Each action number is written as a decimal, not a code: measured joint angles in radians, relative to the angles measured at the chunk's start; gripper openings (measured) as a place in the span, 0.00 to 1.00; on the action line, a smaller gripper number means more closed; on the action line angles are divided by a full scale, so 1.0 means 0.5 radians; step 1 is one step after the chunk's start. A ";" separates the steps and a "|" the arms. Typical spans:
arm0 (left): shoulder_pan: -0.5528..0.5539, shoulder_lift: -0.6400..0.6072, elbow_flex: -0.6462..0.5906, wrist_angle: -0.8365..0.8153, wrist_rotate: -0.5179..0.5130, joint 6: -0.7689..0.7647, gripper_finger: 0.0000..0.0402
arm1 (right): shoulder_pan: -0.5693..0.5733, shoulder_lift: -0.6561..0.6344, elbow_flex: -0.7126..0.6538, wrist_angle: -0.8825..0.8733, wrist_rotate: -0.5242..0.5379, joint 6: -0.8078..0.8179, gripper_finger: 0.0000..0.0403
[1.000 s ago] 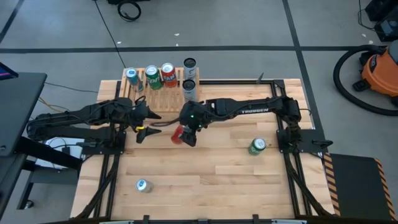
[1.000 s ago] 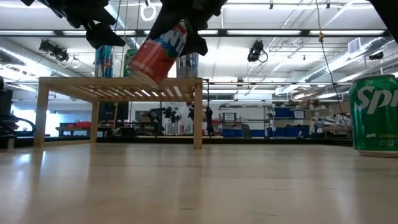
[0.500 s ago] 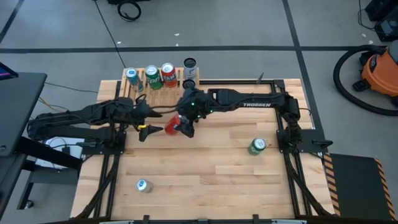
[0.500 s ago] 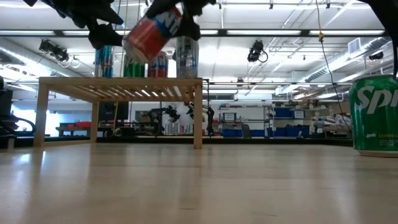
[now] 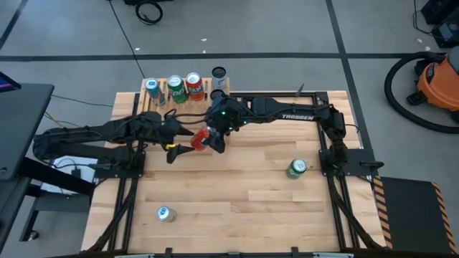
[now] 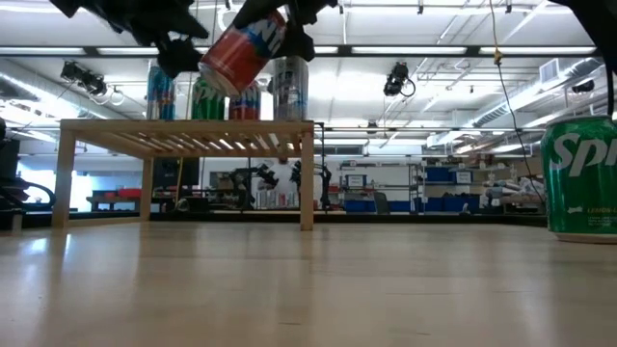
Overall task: Place canned beverage on shelf
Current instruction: Put the orange soda can on the shelf
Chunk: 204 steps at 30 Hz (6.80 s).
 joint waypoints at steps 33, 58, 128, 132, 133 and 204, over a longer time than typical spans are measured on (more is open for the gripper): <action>-0.152 0.396 -0.002 0.253 0.438 -0.005 0.79 | 0.135 0.114 0.000 -0.049 -0.097 -0.028 0.77; -0.246 0.395 -0.002 0.303 0.452 -0.020 0.79 | 0.182 0.129 0.001 0.011 -0.082 -0.049 0.77; -0.131 0.398 0.000 0.255 0.174 0.061 0.95 | 0.166 0.128 0.002 0.175 0.140 0.024 0.77; -0.112 0.398 0.000 0.260 0.168 0.097 0.95 | 0.169 0.128 0.002 0.170 0.146 0.024 0.77; -0.111 0.398 0.000 0.262 0.143 0.107 0.95 | 0.169 0.128 0.002 0.170 0.142 0.024 0.77; 0.065 0.218 0.003 0.274 0.047 0.019 0.75 | 0.172 -0.161 0.001 0.065 0.279 -0.184 0.86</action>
